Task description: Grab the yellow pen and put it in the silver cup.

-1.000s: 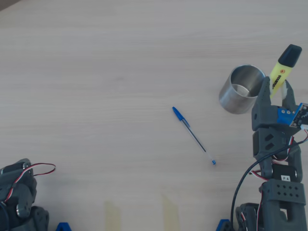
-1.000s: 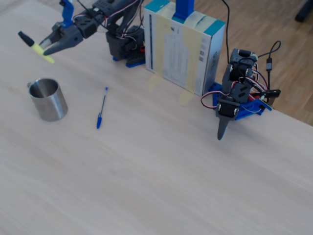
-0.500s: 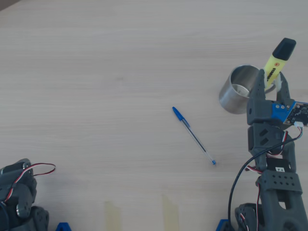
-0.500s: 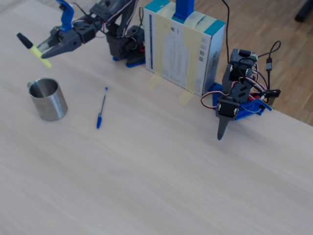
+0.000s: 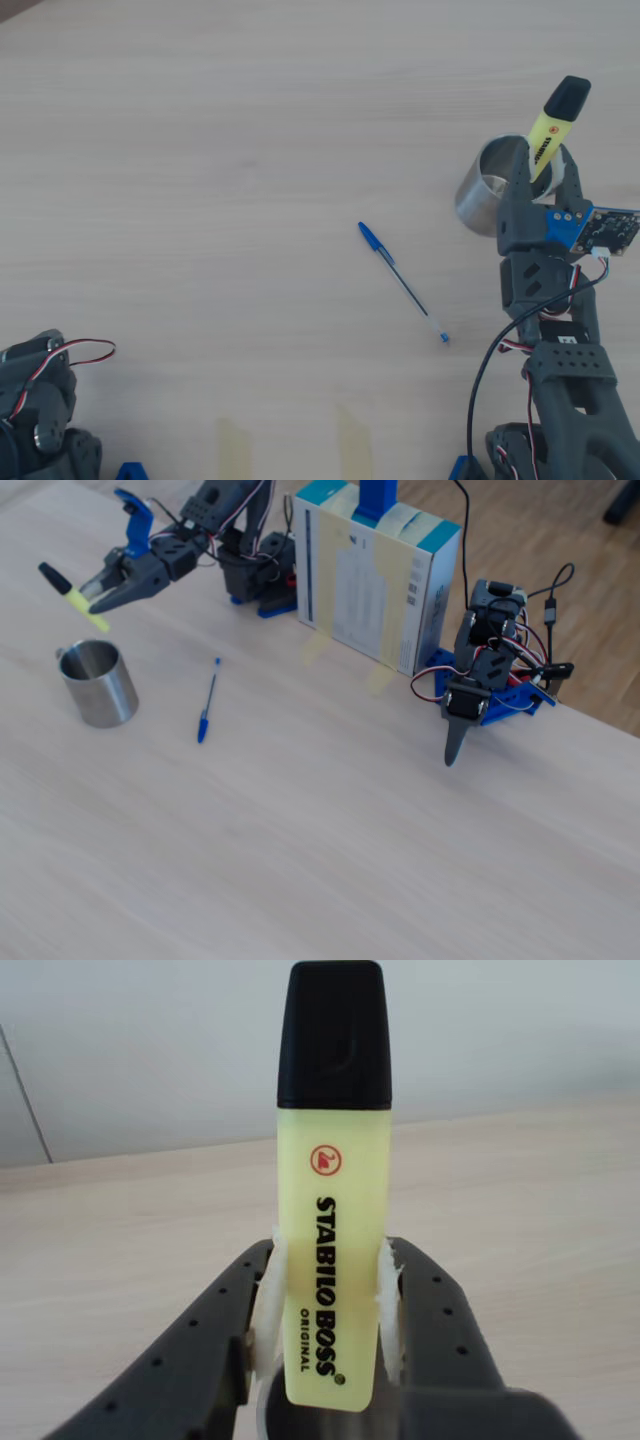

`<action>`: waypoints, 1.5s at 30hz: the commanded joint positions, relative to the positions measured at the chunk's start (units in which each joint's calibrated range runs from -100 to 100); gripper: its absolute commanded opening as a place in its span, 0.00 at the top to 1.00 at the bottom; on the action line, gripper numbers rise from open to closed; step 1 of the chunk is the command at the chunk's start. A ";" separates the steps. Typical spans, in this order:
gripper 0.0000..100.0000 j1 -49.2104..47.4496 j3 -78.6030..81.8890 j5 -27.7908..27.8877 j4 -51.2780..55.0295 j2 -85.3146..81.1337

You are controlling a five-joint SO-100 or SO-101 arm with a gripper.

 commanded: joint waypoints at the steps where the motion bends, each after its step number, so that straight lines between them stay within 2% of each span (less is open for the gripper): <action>1: 0.98 0.14 -1.06 -0.35 -3.62 1.30; 12: 0.98 0.31 -1.60 -0.35 -12.80 8.28; 45: 0.98 0.14 -11.31 0.07 -12.80 24.08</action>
